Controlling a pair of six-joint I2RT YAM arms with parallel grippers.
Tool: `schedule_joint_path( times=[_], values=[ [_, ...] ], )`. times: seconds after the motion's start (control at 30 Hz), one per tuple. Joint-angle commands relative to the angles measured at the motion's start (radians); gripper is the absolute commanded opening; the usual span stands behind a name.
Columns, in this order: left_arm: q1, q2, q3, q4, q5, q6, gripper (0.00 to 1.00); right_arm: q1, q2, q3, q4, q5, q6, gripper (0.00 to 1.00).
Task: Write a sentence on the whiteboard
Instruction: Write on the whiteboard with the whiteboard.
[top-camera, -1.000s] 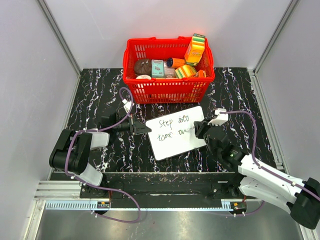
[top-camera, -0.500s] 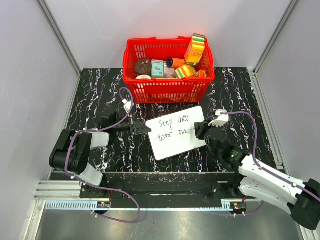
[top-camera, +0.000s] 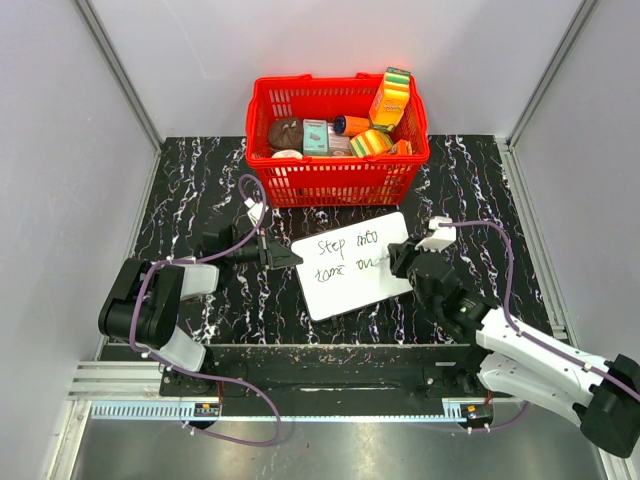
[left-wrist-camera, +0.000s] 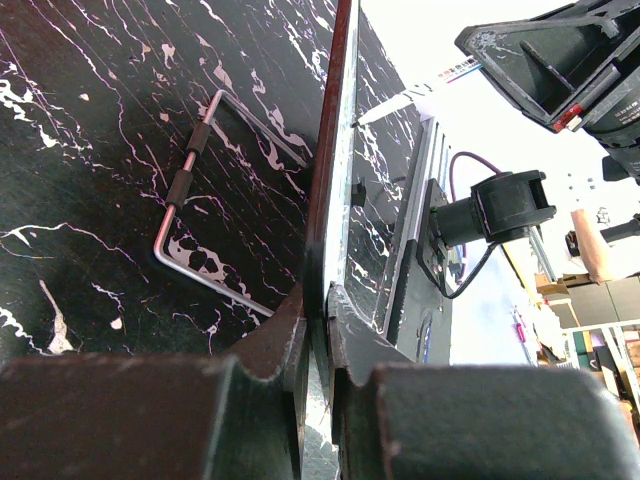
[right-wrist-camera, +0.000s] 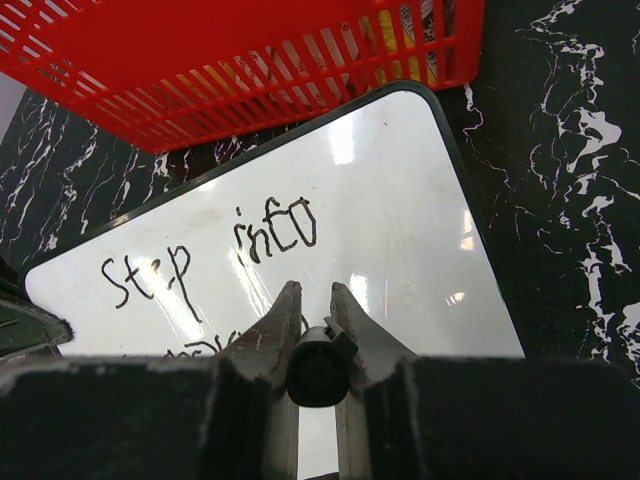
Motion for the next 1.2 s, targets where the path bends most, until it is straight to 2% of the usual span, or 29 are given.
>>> schedule_joint_path(
  times=[0.0, 0.77, 1.17],
  values=[
    [-0.021, 0.02, 0.01, -0.005, -0.021, 0.088, 0.0, -0.01, 0.015, 0.039, -0.011, 0.07, -0.033, 0.0],
    [-0.021, 0.018, 0.009, -0.005, -0.019, 0.088, 0.0, -0.014, 0.047, 0.083, 0.058, 0.07, -0.066, 0.0],
    [-0.022, 0.018, 0.009, -0.004, -0.021, 0.088, 0.0, -0.014, -0.126, 0.033, 0.052, 0.06, -0.066, 0.0]
  ],
)
